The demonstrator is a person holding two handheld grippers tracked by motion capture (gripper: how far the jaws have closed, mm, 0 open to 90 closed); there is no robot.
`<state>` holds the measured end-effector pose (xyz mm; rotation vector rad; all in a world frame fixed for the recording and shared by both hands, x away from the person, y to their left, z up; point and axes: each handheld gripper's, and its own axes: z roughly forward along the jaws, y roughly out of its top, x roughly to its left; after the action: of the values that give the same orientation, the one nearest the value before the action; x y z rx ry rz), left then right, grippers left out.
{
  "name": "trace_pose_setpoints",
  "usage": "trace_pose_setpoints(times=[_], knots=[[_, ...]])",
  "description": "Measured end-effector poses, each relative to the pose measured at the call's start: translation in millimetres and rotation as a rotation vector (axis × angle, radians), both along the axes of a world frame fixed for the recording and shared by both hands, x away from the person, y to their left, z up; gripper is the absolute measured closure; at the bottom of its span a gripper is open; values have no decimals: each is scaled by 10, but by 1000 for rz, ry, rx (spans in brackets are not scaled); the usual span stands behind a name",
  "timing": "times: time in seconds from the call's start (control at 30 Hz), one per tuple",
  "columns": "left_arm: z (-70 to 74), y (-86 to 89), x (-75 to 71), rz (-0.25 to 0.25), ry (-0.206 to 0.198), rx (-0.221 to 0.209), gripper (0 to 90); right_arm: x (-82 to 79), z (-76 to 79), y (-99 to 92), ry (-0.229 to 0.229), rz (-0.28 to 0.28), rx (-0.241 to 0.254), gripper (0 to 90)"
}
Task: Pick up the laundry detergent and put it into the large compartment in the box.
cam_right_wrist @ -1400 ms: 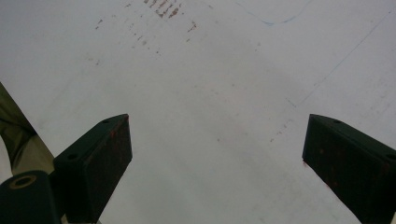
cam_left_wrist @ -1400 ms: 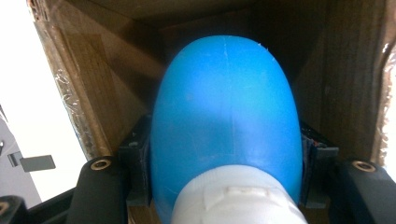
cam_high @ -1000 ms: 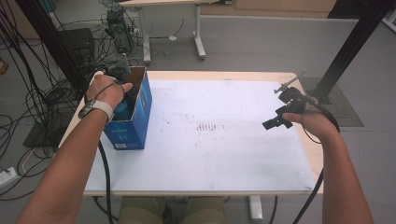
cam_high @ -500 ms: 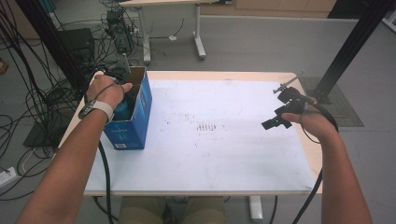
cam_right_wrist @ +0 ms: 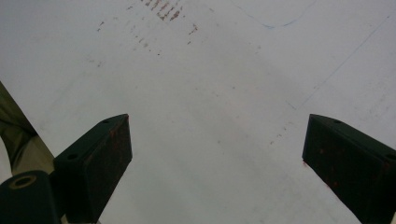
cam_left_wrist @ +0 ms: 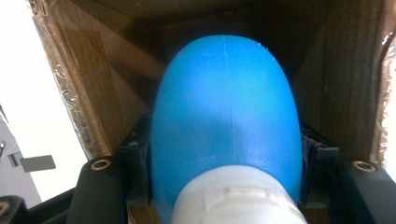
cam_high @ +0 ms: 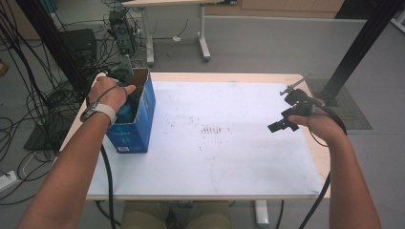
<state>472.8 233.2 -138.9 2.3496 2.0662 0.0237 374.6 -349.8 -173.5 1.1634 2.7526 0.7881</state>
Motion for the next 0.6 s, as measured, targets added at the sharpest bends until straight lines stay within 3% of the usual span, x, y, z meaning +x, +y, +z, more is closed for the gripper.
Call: trace_pose_setpoints(times=[0.6], knots=[[1,10,0,1,1,-1,374,18,-2,4,-3,7,1,80]])
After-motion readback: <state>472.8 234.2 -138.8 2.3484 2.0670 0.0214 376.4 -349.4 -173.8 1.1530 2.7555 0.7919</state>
